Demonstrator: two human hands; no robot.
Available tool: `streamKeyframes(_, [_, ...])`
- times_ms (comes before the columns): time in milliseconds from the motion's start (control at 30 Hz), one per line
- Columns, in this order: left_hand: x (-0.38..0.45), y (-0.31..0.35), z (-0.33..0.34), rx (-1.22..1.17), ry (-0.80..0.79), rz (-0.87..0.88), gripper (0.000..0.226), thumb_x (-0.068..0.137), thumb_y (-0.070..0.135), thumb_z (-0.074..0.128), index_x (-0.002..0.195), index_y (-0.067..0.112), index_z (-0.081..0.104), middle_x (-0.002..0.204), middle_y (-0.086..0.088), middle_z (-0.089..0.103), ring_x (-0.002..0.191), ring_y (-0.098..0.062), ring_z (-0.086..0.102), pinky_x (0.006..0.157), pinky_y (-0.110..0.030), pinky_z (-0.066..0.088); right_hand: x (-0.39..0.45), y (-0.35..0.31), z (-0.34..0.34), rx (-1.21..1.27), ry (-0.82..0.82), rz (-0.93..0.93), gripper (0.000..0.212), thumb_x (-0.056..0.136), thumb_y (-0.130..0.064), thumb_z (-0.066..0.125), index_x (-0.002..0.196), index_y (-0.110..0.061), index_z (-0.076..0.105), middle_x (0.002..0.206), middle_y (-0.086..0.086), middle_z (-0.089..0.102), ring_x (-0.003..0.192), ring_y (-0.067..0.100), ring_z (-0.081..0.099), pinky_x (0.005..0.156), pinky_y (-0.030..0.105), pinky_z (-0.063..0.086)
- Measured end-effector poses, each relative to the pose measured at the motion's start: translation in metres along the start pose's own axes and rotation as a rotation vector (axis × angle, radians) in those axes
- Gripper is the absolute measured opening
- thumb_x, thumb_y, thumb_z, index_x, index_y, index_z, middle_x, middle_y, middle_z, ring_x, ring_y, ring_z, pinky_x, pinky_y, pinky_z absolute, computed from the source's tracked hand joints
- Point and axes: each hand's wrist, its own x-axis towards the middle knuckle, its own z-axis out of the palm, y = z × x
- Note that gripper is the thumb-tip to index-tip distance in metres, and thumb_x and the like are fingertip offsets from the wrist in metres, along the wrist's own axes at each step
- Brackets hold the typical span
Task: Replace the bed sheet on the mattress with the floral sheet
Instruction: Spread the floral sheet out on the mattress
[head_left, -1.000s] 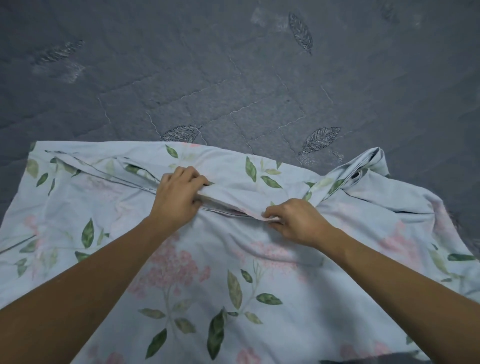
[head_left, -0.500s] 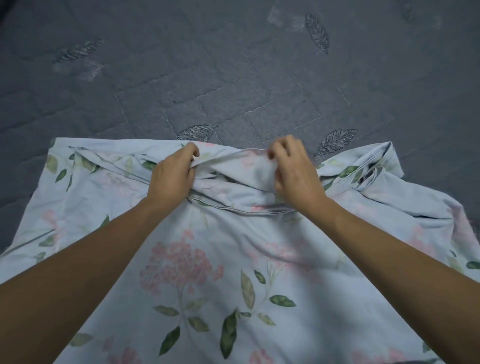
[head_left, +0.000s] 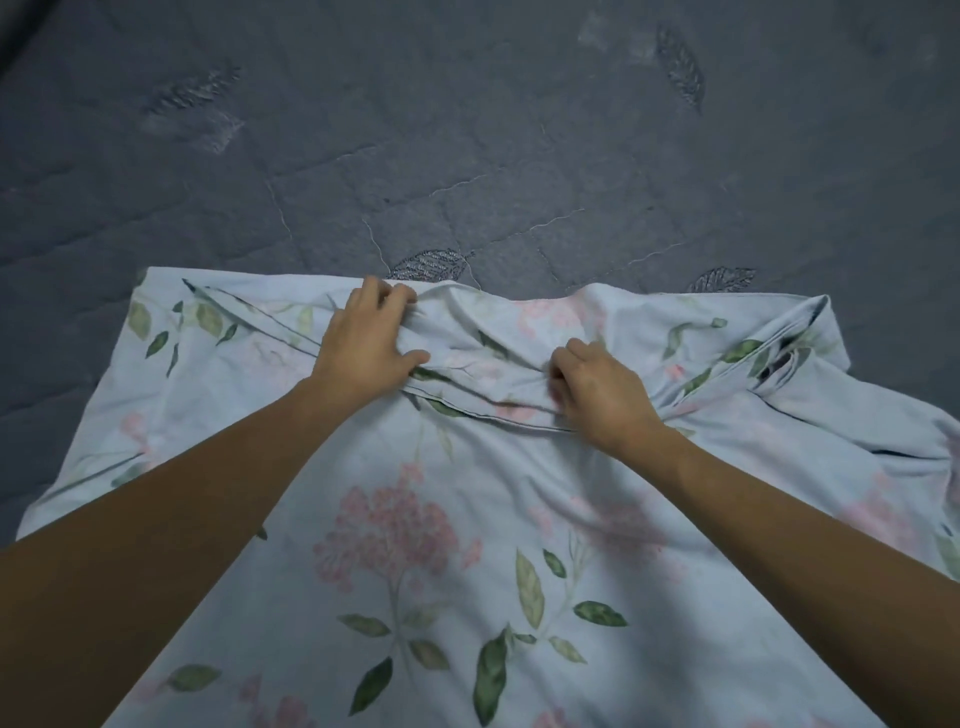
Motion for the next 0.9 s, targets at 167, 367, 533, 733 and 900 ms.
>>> streamKeyframes(167, [-0.006, -0.013, 0.006, -0.018, -0.056, 0.040, 0.059, 0.080, 0.062, 0.077, 0.124, 0.028, 0.059, 0.121, 0.003, 0.051, 0.115, -0.023, 0.048, 0.095, -0.046, 0.041, 0.007, 0.005, -0.019, 0.128, 0.153, 0.167, 0.005, 0.096, -0.010, 0.047, 0.094, -0.014, 0.046, 0.084, 0.005, 0.060, 0.075, 0.034, 0.052, 0.061, 0.044, 0.044])
streamKeyframes(367, [-0.010, -0.015, 0.006, 0.007, 0.090, 0.077, 0.027, 0.107, 0.033, 0.047, 0.090, 0.018, 0.060, 0.086, 0.002, 0.060, 0.091, -0.030, 0.056, 0.078, -0.044, 0.038, 0.014, 0.006, -0.024, 0.366, 0.111, 0.135, 0.007, 0.102, -0.015, 0.048, 0.096, -0.017, 0.047, 0.085, -0.001, 0.057, 0.077, 0.027, 0.051, 0.074, 0.049, 0.047])
streamKeyframes(533, [-0.016, -0.017, 0.005, -0.022, 0.141, 0.032, 0.025, 0.110, 0.030, 0.044, 0.092, 0.016, 0.052, 0.074, -0.001, 0.060, 0.072, -0.033, 0.056, 0.060, -0.038, 0.035, 0.004, 0.004, -0.026, 0.409, 0.033, -0.021, 0.038, 0.090, -0.054, 0.074, 0.113, -0.029, 0.057, 0.108, -0.009, 0.049, 0.085, 0.008, 0.056, 0.074, 0.023, 0.048])
streamKeyframes(733, [-0.033, -0.021, 0.003, 0.101, 0.125, 0.060, 0.030, 0.107, 0.040, 0.048, 0.097, 0.013, 0.054, 0.061, -0.006, 0.057, 0.058, -0.035, 0.058, 0.053, -0.037, 0.039, 0.001, 0.015, -0.016, 0.224, 0.341, 0.017, 0.004, 0.095, -0.010, 0.063, 0.092, -0.012, 0.065, 0.093, 0.000, 0.056, 0.083, 0.026, 0.053, 0.069, 0.047, 0.050])
streamKeyframes(900, [-0.048, -0.024, 0.003, 0.063, -0.036, 0.046, 0.040, 0.087, 0.052, 0.075, 0.100, 0.021, 0.053, 0.088, 0.008, 0.057, 0.092, -0.020, 0.051, 0.064, -0.035, 0.039, -0.005, 0.009, -0.019, 0.177, 0.021, -0.082, 0.045, 0.081, -0.052, 0.080, 0.113, -0.026, 0.062, 0.107, -0.008, 0.053, 0.096, 0.017, 0.047, 0.079, 0.034, 0.044])
